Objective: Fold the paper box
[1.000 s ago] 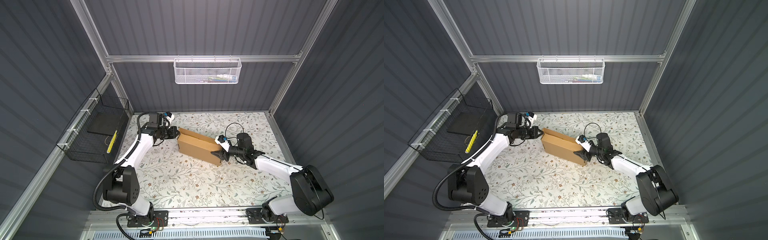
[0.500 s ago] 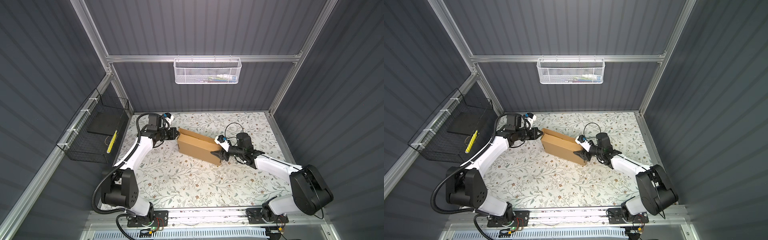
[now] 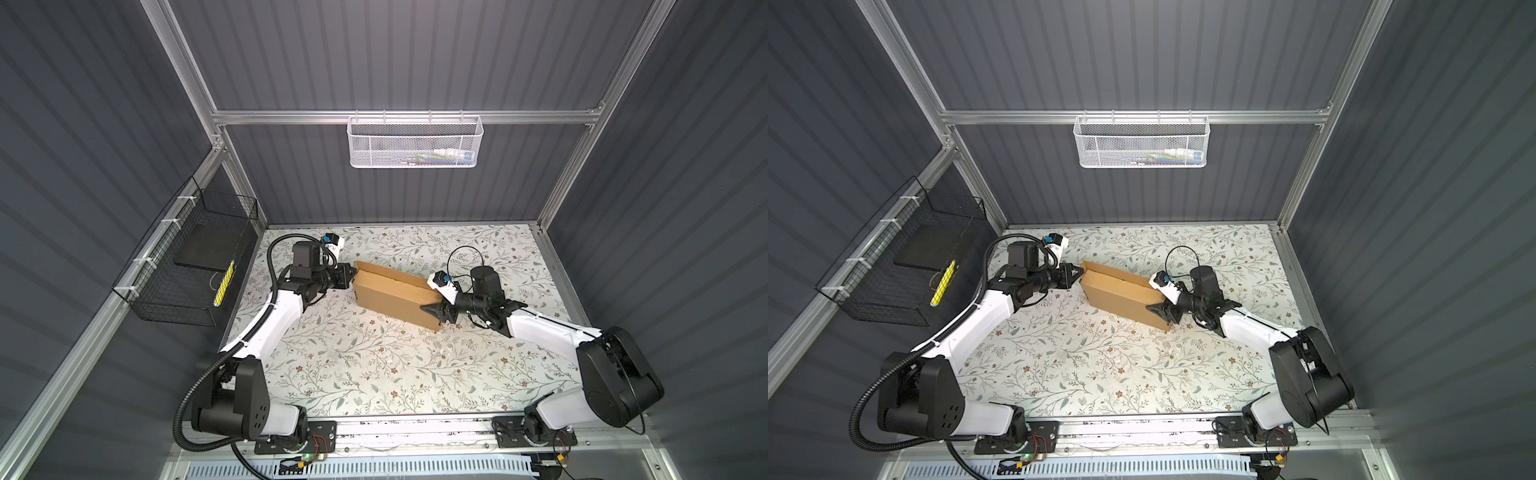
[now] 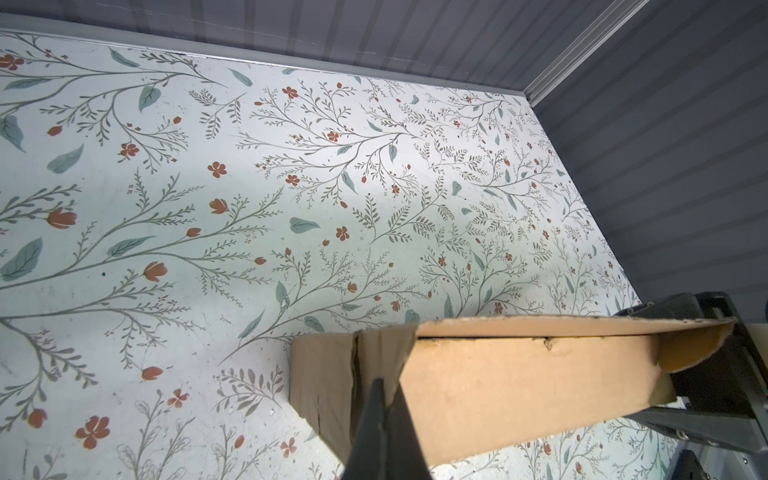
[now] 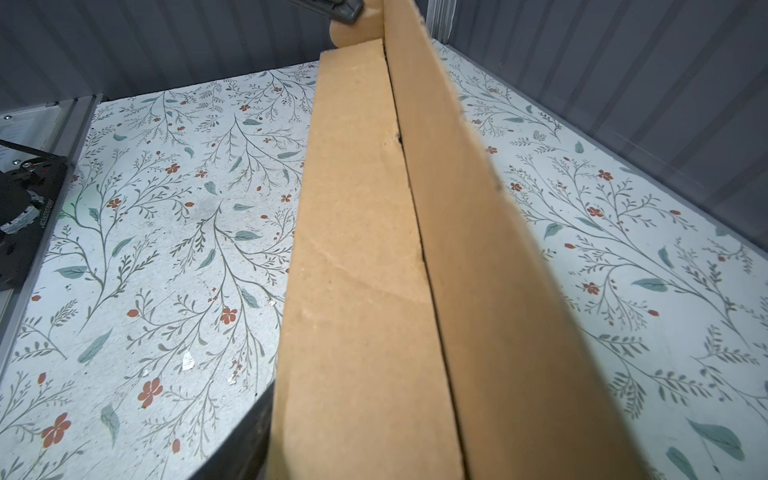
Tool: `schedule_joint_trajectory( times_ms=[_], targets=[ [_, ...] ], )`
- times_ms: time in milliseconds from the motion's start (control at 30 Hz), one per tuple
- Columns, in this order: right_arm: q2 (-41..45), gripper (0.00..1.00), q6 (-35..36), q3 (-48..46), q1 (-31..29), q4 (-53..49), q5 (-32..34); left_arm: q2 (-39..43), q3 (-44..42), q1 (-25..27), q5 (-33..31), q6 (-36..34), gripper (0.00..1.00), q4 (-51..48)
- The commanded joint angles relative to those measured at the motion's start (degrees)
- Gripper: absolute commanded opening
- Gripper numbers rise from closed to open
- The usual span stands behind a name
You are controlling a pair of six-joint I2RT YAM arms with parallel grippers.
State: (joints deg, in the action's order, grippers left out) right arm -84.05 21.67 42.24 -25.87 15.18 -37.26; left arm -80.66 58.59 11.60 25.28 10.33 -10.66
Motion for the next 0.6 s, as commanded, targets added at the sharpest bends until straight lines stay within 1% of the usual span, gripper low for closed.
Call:
schedule_joint_trajectory(
  times_ms=[0,333,567],
  targets=[
    [-1.25,0.59,-1.01,0.92,-0.31,-1.82,0.48,0.59,-1.96,0.36,-0.93,0.31,0.00,0.45],
    [-0.72,0.60,-2.31,0.92,-0.26,-1.51,1.46,0.74,-6.20,0.36,-4.42,0.86,0.00,6.88],
    [0.63,0.65,-4.95,0.04,-0.31,1.44,2.50,0.60,-7.56,0.45,-5.06,1.10,0.00,9.04]
  ],
)
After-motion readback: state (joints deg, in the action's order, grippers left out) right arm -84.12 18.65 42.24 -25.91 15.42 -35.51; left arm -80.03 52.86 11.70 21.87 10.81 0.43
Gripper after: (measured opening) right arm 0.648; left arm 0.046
